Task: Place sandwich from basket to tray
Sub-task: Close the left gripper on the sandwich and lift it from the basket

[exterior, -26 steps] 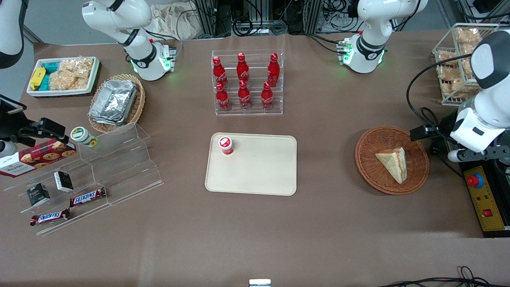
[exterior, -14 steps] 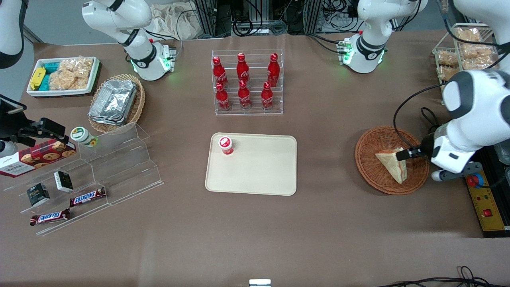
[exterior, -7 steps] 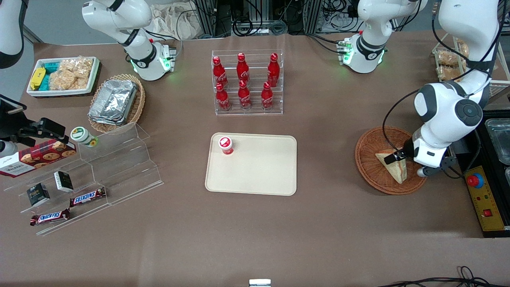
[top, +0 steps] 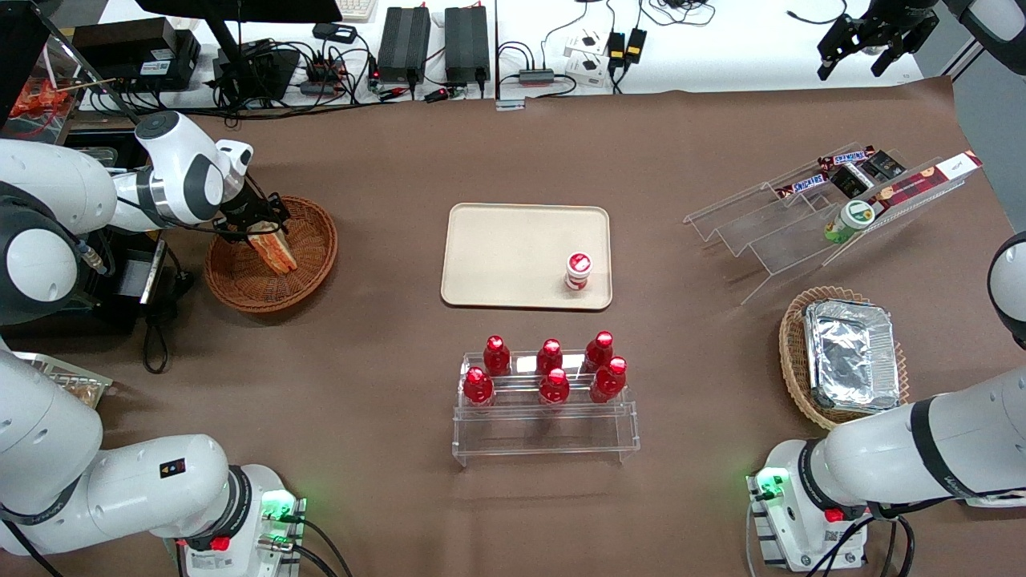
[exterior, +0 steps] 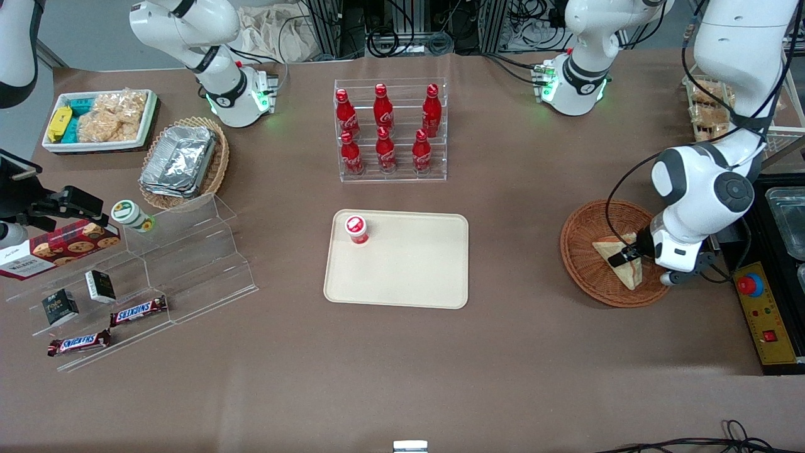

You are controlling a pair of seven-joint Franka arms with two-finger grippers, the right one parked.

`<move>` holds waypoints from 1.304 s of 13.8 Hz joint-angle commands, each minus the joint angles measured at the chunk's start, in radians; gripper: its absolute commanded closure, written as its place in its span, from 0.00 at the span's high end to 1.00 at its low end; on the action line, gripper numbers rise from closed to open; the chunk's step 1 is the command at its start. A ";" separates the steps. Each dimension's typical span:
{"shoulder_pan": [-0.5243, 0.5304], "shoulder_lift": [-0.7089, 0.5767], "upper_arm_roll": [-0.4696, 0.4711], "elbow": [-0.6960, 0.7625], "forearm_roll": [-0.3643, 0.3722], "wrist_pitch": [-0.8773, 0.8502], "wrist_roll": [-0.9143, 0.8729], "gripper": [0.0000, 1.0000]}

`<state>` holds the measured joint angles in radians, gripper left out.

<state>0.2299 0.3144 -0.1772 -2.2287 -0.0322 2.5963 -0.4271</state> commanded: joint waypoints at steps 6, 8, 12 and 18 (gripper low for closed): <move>-0.017 -0.080 -0.016 0.073 0.003 -0.160 -0.036 0.00; -0.017 -0.081 -0.030 0.192 0.003 -0.337 0.066 0.00; -0.070 -0.040 -0.047 0.522 0.006 -0.695 0.149 0.00; -0.323 0.029 -0.048 0.710 0.038 -0.829 0.093 0.01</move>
<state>-0.0122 0.2711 -0.2316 -1.5690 -0.0061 1.7830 -0.2935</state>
